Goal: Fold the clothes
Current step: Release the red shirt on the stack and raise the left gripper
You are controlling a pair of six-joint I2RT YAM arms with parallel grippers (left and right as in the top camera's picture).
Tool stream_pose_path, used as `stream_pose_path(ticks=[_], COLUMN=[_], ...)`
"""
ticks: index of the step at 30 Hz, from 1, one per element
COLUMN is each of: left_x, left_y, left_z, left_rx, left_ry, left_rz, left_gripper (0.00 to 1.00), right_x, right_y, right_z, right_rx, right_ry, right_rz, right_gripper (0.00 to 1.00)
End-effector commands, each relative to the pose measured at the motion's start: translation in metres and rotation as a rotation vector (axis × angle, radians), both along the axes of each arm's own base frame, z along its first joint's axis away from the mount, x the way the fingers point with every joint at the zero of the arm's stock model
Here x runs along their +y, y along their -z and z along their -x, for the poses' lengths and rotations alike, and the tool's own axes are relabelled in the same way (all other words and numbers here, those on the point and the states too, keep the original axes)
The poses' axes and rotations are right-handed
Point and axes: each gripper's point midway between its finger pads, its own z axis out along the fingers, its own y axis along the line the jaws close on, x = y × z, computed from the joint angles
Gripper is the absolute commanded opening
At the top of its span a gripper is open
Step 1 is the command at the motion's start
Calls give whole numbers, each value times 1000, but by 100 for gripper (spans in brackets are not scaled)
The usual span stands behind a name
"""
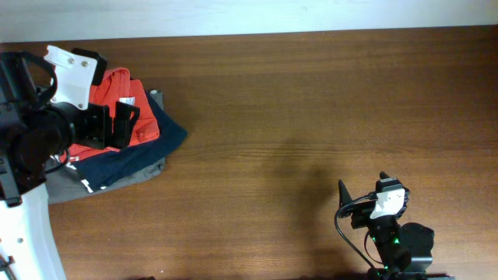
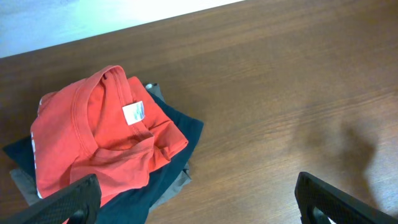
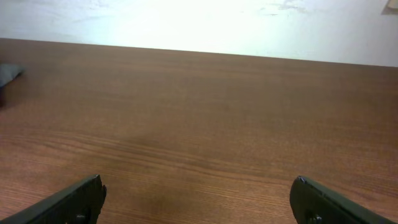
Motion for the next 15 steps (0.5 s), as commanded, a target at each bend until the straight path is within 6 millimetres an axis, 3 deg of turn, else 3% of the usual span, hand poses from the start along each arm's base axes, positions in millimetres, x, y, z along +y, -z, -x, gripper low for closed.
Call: stream_pose_path(ticks=[1,11,15], left_x=[-2,-1,12], left_y=[-2,-4,-15], left_z=[2,6,18], left_rx=[-5,-10,-65], left_ry=[-3,-8,-66], left_rz=[7,-2,-85], left_gripper=[99,99,99], right_x=[1,1,1], right_y=[2,2,2], right_z=[0,0,0], right_rx=[-1,-1,-1], right_ry=[-9,-9,-9], right_rz=[-4,-4,-4], right_gripper=[99,99,99])
